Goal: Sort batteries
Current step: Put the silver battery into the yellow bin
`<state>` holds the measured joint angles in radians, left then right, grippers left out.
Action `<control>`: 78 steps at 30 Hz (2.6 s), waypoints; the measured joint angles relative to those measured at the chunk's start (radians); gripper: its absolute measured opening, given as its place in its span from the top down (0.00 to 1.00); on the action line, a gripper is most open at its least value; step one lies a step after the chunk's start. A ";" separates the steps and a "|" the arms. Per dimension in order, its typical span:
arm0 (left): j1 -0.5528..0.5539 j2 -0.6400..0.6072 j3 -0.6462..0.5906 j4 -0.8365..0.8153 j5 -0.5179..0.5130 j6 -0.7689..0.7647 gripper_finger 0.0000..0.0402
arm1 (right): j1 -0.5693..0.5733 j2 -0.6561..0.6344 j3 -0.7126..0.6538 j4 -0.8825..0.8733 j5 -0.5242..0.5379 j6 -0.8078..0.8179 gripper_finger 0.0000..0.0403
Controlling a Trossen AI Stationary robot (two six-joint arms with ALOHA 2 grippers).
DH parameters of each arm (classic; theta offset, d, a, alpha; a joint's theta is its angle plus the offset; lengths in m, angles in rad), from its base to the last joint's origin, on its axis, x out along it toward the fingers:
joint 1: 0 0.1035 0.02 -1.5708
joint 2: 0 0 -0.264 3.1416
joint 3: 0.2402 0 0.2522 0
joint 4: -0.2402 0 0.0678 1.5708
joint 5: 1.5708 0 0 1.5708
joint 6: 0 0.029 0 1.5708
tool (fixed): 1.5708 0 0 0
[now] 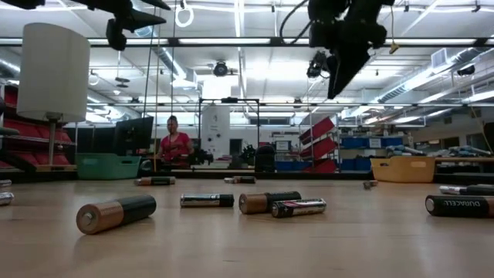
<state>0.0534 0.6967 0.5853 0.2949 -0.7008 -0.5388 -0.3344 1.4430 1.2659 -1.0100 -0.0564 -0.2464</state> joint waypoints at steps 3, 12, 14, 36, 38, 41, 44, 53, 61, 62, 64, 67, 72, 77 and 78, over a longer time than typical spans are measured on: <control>0.000 0.037 0.000 0.000 -0.001 -0.002 0.66 | -0.023 -0.002 -0.098 0.012 0.000 -0.019 0.48; 0.000 0.090 0.000 0.000 -0.001 -0.015 0.66 | -0.040 -0.018 -0.342 0.063 0.120 -0.097 0.50; 0.000 0.096 0.000 -0.001 -0.001 -0.015 0.66 | -0.040 -0.018 -0.382 0.114 0.122 -0.160 0.50; 0.000 0.097 0.001 -0.044 -0.001 -0.016 0.66 | -0.061 0.148 -0.459 0.325 0.111 -0.464 0.51; 0.000 0.097 0.001 -0.044 -0.001 -0.016 0.66 | -0.070 0.170 -0.454 0.326 0.106 -0.465 0.51; 0.000 0.097 0.001 -0.044 -0.001 -0.016 0.66 | -0.085 0.195 -0.452 0.320 0.087 -0.465 0.54; -0.001 0.097 0.001 -0.044 -0.001 -0.026 0.66 | -0.098 0.201 -0.452 0.315 0.052 -0.465 0.61; -0.001 0.094 0.001 -0.035 -0.002 -0.041 0.66 | -0.102 0.203 -0.455 0.321 0.046 -0.459 0.95; -0.001 0.092 0.001 0.009 -0.001 -0.040 0.66 | -0.100 0.187 -0.457 0.319 0.040 -0.414 0.95; -0.001 0.092 0.001 0.008 -0.001 -0.040 0.66 | -0.102 0.179 -0.458 0.321 0.040 -0.405 0.95; -0.001 0.091 0.001 0.008 0.017 -0.040 0.66 | -0.108 0.160 -0.459 0.321 0.031 -0.387 0.95; -0.001 0.091 0.001 0.007 0.052 -0.039 0.66 | -0.114 0.134 -0.463 0.312 0.027 -0.365 0.95; -0.001 0.091 0.001 -0.004 0.086 -0.038 0.66 | -0.114 0.112 -0.462 0.300 0.028 -0.347 0.95; -0.001 0.091 0.001 -0.009 0.086 -0.038 0.66 | -0.118 0.095 -0.455 0.263 0.042 -0.328 0.94; -0.001 0.091 0.001 -0.011 0.087 -0.038 0.66 | -0.124 0.088 -0.451 0.258 0.052 -0.316 0.94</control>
<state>0.0525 0.7872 0.5861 0.2843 -0.6138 -0.5766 -0.4583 1.5307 0.8147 -0.7515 -0.0043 -0.5621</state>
